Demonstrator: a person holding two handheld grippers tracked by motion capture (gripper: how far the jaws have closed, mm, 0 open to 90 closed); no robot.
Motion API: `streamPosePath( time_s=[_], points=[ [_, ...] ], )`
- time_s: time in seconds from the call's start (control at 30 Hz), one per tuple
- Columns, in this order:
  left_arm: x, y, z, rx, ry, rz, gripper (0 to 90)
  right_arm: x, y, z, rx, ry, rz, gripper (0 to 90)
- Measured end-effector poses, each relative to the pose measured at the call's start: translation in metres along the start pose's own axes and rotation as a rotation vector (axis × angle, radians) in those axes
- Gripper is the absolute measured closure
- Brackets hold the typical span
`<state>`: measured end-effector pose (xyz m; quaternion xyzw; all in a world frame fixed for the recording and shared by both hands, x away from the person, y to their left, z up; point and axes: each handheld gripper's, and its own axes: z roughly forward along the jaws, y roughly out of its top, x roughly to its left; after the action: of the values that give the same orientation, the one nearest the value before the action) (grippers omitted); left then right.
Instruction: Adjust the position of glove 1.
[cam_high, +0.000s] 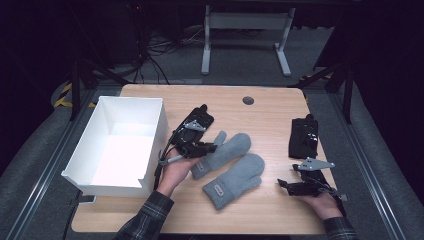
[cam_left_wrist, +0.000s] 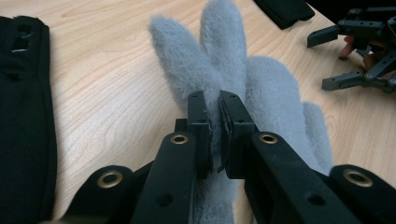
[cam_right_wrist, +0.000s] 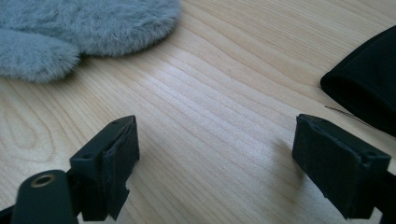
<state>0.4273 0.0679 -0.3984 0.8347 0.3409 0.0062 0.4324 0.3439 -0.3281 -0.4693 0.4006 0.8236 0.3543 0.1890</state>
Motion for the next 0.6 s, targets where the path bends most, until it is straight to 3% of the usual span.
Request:
streamPosePath(
  time_s=[0.07,0.2,0.23,0.37,0.47,0.53,0.57,0.6],
  points=[
    [-0.003,0.001,-0.001,-0.005,0.008,0.007,84.6,0.000,0.000,0.000,-0.001,0.001,0.000,17.3],
    [-0.005,0.002,-0.002,-0.004,0.019,0.008,84.6,0.006,0.006,-0.007,-0.012,0.033,-0.026,45.0],
    [-0.005,0.002,-0.002,0.001,0.021,0.009,84.6,0.010,0.010,-0.010,-0.024,0.063,-0.036,56.0],
    [-0.006,0.002,-0.003,-0.004,0.025,0.002,84.6,0.036,0.023,-0.013,-0.061,0.182,-0.087,79.8],
    [-0.007,0.002,-0.003,0.002,0.031,0.003,84.6,0.056,0.030,-0.006,-0.063,0.274,-0.130,88.9],
    [-0.007,0.002,-0.002,0.000,0.033,0.003,84.6,0.060,0.031,-0.004,-0.060,0.291,-0.138,89.7],
    [-0.007,0.002,-0.002,0.002,0.035,0.002,84.6,0.071,0.036,0.002,-0.051,0.339,-0.155,89.9],
    [-0.008,0.001,-0.002,0.005,0.038,0.004,84.6,0.071,0.036,0.002,-0.051,0.339,-0.155,89.9]
  ],
)
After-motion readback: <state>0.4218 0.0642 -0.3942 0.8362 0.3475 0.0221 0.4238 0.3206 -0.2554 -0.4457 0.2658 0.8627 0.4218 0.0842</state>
